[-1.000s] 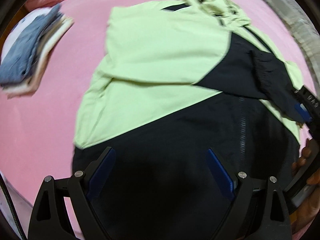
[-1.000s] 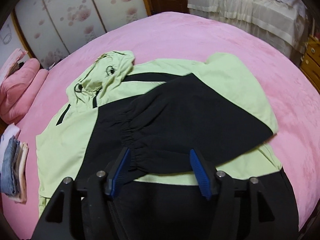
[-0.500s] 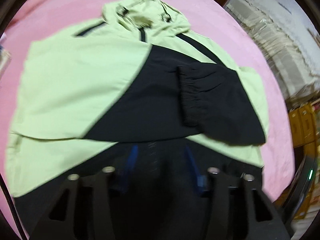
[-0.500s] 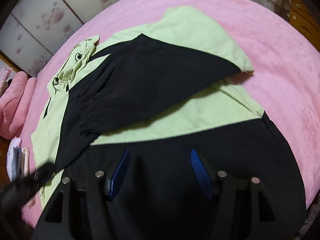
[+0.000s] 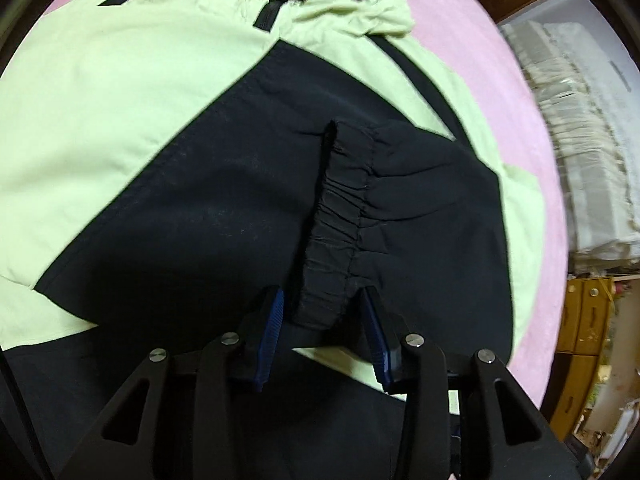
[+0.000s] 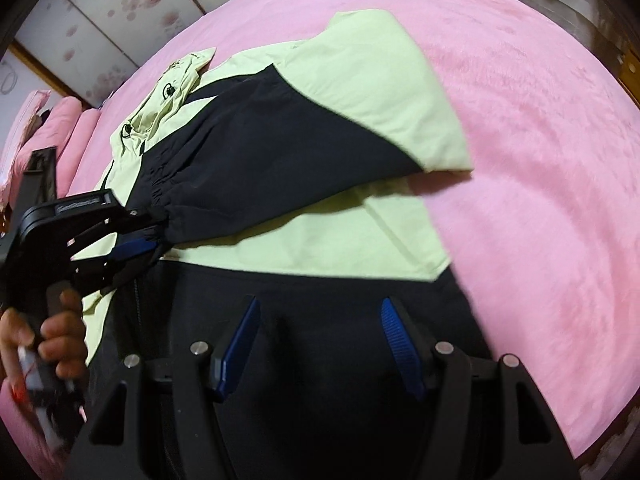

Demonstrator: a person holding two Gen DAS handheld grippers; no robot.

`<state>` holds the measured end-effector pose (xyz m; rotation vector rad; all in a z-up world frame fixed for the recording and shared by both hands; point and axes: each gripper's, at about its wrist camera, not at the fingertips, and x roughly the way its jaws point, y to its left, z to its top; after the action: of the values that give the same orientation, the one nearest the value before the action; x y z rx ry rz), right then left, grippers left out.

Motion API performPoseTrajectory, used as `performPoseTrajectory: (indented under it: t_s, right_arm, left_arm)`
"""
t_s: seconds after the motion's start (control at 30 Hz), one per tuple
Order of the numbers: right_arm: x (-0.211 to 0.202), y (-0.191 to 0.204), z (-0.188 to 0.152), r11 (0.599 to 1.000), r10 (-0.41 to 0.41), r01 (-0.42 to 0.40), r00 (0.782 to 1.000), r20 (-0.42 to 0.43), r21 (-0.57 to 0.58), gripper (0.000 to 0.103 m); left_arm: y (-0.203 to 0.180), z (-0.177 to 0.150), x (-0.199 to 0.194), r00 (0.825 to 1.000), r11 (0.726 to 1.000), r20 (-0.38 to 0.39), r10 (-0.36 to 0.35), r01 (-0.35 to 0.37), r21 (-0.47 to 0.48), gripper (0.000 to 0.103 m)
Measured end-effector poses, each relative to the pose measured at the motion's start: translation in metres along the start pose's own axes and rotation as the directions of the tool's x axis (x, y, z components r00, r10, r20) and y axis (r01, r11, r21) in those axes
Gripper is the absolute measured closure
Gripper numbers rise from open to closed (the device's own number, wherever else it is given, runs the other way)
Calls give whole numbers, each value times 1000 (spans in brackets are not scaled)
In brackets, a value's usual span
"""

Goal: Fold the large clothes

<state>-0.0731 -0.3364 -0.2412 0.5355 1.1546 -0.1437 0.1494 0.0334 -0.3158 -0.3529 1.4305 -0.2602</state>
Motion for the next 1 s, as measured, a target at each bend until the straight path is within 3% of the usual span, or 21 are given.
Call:
performPoseTrajectory:
  t_s: [0.13,0.17,0.23,0.3,0.37,0.4,0.43,0.47,0.53,0.67,0.77,0.9,1.0]
  right_arm:
    - [0,-18,11,1000,13,-13,1000,-6,12,40]
    - [0,-20,14,1000,12,-12,1000,-2,15,40]
    - [0,-23,20,999,31,-30,1000,-6,23,40]
    - [2,-21,26,999,27,-27,1000,-8,23,40]
    - [3,-18,32,1000,4,-4,1000,-3,9,40]
    - [3,-17,34,1000,-4,4,1000,4,2,40]
    - [4,-16,38,1000,-10,11,1000,16,-5,40]
    - [7,-16,41,999,-30,31,999,26,-12,40]
    - [16,-16,48,997,-66,67,997,28,-28,40]
    - [36,-12,59,993,-95,98,995,37,-64,40]
    - [41,-6,66,988,-109,114,992,57,-99,40]
    - [43,6,73,980,-120,134,988,97,-147,40]
    - [45,12,79,973,-127,147,985,120,-178,40]
  left_arm:
    - [-28,-2,11,995,993,-16,98,-97,69,64]
    - [-36,-4,13,990,986,-14,137,-135,102,73]
    - [-52,-8,12,978,967,20,205,-206,152,79]
    - [-69,-13,6,955,938,83,284,-294,181,80]
    - [-93,-18,-4,913,888,173,369,-401,224,81]
    - [-110,-21,-16,896,871,247,369,-426,246,82]
    - [-119,-21,-25,889,868,291,353,-427,254,84]
    - [-131,-21,-36,879,866,343,331,-428,260,96]
    - [-151,-13,-63,863,875,425,272,-405,263,96]
    - [-150,20,-122,866,926,481,139,-285,246,97]
    - [-152,44,-164,839,953,541,68,-216,215,97]
    - [-126,64,-209,768,961,630,118,-249,123,97]
    - [-92,69,-227,734,957,653,189,-286,45,97]
